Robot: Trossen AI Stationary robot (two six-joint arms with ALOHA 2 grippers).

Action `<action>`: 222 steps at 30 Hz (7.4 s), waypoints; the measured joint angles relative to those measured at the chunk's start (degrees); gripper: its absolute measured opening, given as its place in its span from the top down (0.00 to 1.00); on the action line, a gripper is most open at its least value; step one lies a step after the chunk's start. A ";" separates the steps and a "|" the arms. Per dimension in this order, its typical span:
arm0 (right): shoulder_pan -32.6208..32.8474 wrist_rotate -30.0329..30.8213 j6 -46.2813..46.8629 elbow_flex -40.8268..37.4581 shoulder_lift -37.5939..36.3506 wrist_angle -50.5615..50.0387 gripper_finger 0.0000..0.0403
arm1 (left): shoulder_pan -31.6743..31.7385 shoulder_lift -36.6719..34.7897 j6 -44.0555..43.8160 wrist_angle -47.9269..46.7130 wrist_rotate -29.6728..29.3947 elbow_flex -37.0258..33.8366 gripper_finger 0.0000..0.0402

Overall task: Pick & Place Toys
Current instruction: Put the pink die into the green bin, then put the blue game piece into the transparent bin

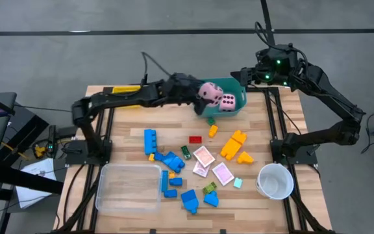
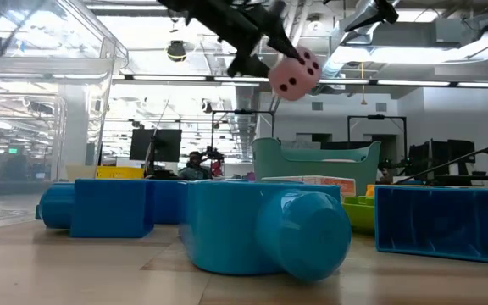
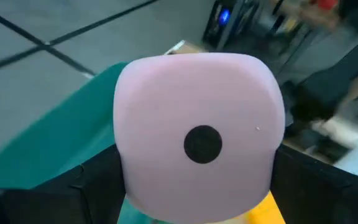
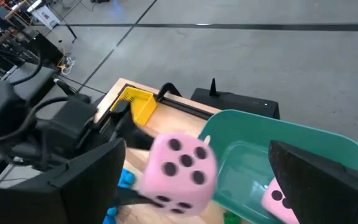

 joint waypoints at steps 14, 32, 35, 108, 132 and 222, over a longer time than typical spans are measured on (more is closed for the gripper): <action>0.00 -0.03 -1.11 -0.04 -0.22 0.05 0.04 | 2.13 12.25 7.65 -8.67 -5.16 8.88 0.21; -0.02 -0.02 -2.16 -0.04 -0.22 0.03 0.04 | 2.02 12.56 7.47 -9.34 -6.55 8.88 0.21; -0.02 -0.02 -2.18 -0.04 -0.22 0.03 0.04 | 2.39 12.44 7.53 -7.57 -8.02 7.74 0.21; -0.04 -0.04 -3.65 -0.04 -0.22 0.00 0.04 | 2.76 3.85 6.44 -2.97 -9.14 2.46 0.01; -0.02 -0.04 -3.67 -0.04 -0.22 -0.22 0.04 | 2.72 -11.55 -4.99 -42.64 -9.72 2.44 0.01; -0.15 0.10 -3.63 -0.05 -0.22 -1.68 0.04 | -4.90 -12.19 -64.92 -24.68 2.51 -44.34 0.34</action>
